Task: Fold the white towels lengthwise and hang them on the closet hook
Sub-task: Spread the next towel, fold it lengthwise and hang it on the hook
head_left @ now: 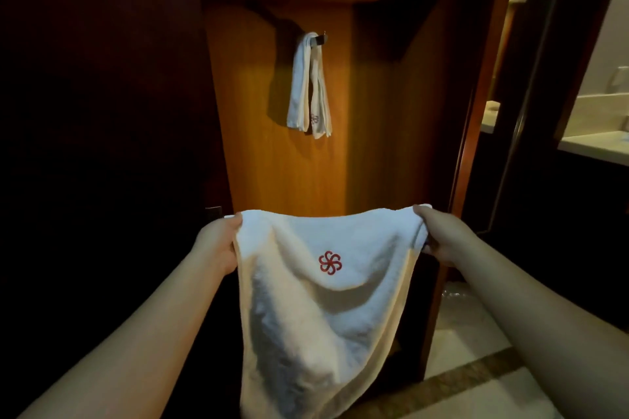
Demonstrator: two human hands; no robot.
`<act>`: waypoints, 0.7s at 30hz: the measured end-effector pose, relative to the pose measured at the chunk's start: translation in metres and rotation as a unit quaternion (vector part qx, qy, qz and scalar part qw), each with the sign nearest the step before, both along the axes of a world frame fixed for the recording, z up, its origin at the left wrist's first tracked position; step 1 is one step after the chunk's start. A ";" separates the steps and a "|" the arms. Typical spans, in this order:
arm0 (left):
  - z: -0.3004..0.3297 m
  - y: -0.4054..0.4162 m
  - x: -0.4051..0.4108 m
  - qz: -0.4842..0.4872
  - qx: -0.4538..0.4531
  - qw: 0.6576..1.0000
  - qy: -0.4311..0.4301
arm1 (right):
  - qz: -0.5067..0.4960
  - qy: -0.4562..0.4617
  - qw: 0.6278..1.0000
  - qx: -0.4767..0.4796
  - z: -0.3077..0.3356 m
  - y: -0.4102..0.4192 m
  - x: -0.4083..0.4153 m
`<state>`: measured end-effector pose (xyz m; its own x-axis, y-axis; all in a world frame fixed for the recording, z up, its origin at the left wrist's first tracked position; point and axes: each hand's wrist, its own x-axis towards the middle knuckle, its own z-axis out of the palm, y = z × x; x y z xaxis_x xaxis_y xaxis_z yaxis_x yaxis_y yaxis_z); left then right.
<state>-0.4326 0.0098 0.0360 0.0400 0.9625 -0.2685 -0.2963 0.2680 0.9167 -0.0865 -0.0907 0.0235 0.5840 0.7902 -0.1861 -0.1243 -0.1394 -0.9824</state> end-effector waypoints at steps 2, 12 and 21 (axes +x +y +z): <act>-0.010 -0.012 0.012 0.008 -0.007 1.000 0.004 | 0.006 0.019 1.000 0.018 -0.012 -0.003 -0.023; -0.030 -0.085 0.070 -0.055 0.023 0.998 -0.032 | 0.025 -0.188 0.977 0.098 -0.030 -0.031 -0.155; -0.033 -0.105 0.064 -0.192 0.091 0.974 -0.082 | 0.095 -0.229 0.958 0.145 -0.027 -0.045 -0.187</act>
<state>-0.3683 -0.0947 0.0034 0.4348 0.8989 -0.0548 -0.3521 0.2257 0.9083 -0.2730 -0.1352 -0.0033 0.3926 0.8698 0.2988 0.3298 0.1701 -0.9286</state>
